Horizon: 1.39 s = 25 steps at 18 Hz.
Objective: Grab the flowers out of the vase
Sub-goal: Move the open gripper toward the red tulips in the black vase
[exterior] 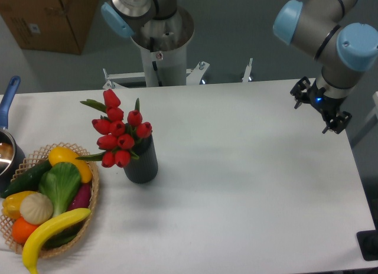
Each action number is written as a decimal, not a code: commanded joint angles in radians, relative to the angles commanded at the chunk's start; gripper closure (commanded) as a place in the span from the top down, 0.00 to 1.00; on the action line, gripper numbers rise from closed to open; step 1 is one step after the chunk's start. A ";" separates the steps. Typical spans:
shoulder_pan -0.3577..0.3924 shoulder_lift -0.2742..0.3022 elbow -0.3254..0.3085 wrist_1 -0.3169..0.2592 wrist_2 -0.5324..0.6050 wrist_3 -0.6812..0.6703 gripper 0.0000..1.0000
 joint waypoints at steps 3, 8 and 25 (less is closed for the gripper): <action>-0.001 0.003 0.002 0.000 -0.006 0.000 1.00; -0.003 0.032 -0.040 0.006 -0.102 0.000 1.00; -0.055 0.308 -0.534 0.130 -1.031 -0.057 1.00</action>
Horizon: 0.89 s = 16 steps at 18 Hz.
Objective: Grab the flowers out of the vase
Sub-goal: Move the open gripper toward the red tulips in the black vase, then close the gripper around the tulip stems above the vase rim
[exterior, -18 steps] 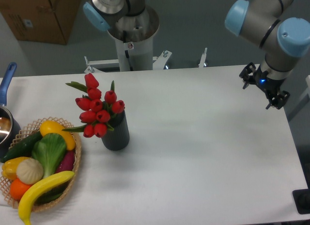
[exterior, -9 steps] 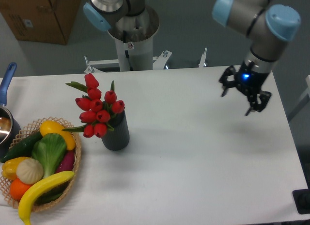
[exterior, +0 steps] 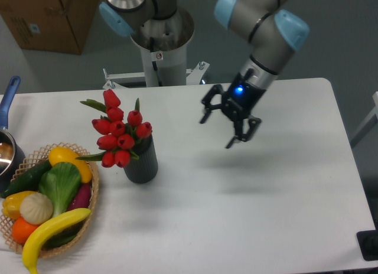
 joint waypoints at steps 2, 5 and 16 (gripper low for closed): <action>-0.035 -0.002 -0.005 -0.008 -0.022 -0.011 1.00; -0.092 -0.005 -0.023 -0.008 -0.048 -0.021 1.00; -0.224 -0.009 -0.044 -0.002 -0.115 -0.094 1.00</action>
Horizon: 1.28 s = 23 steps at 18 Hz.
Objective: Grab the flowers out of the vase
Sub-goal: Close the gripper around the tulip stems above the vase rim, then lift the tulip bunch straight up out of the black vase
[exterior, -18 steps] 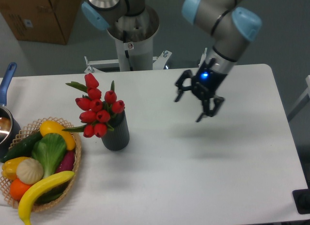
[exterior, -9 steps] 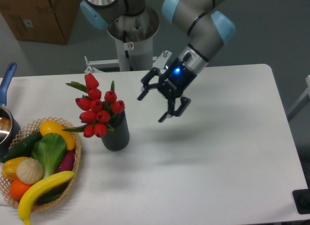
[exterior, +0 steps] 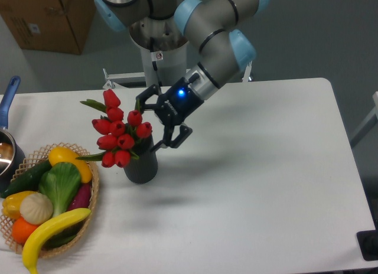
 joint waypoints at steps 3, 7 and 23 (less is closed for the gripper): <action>-0.011 0.002 0.002 0.000 0.003 0.000 0.64; -0.009 0.011 0.006 0.003 0.017 0.000 0.00; 0.009 0.140 0.127 -0.009 -0.043 -0.285 0.00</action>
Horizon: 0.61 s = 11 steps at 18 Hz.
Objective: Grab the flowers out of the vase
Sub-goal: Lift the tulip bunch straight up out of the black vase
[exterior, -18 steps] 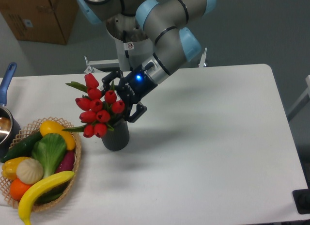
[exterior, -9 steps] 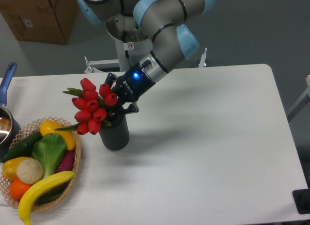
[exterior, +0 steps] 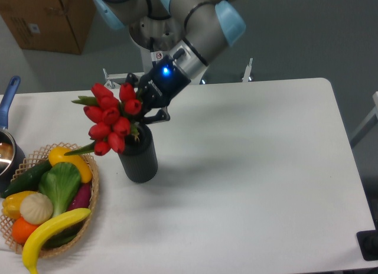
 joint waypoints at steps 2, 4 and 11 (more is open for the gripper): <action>-0.003 0.003 0.028 0.000 -0.037 -0.038 0.00; -0.005 0.003 0.048 0.002 -0.061 -0.078 0.00; 0.006 0.032 0.113 0.005 -0.098 -0.170 0.00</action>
